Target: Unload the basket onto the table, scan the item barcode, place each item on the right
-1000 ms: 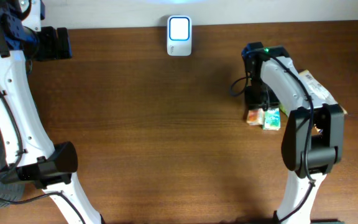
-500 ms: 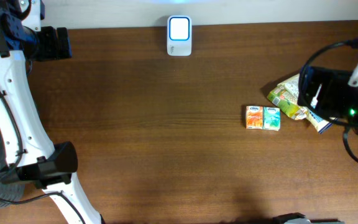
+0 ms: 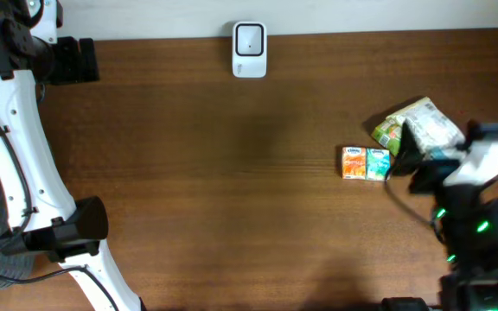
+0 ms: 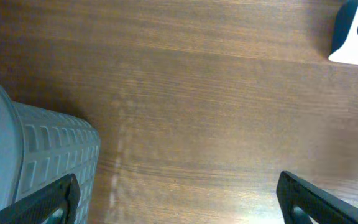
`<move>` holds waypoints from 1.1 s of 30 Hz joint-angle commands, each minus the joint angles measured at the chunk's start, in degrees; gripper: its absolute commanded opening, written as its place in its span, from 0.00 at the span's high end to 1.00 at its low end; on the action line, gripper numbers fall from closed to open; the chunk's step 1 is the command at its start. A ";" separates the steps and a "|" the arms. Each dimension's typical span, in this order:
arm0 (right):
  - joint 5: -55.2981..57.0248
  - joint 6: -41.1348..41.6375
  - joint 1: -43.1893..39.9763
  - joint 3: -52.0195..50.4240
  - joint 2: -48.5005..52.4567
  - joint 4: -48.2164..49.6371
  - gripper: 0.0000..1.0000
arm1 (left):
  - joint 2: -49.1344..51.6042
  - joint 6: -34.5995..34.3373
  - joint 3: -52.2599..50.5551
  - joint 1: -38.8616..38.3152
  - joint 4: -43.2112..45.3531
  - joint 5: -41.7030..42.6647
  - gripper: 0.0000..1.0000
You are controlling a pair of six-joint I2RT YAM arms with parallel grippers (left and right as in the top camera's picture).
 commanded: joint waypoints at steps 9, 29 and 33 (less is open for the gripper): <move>-4.63 1.20 -0.42 -44.24 -31.93 17.25 0.01 | -0.11 0.74 0.39 0.15 0.13 0.39 0.01; -4.81 0.74 -0.44 -44.17 -31.98 10.95 0.01 | -0.11 0.74 0.39 0.13 0.13 0.39 0.01; -4.79 0.74 -0.44 -44.17 -31.98 10.95 0.01 | -5.81 0.74 -6.64 0.26 3.69 1.81 0.01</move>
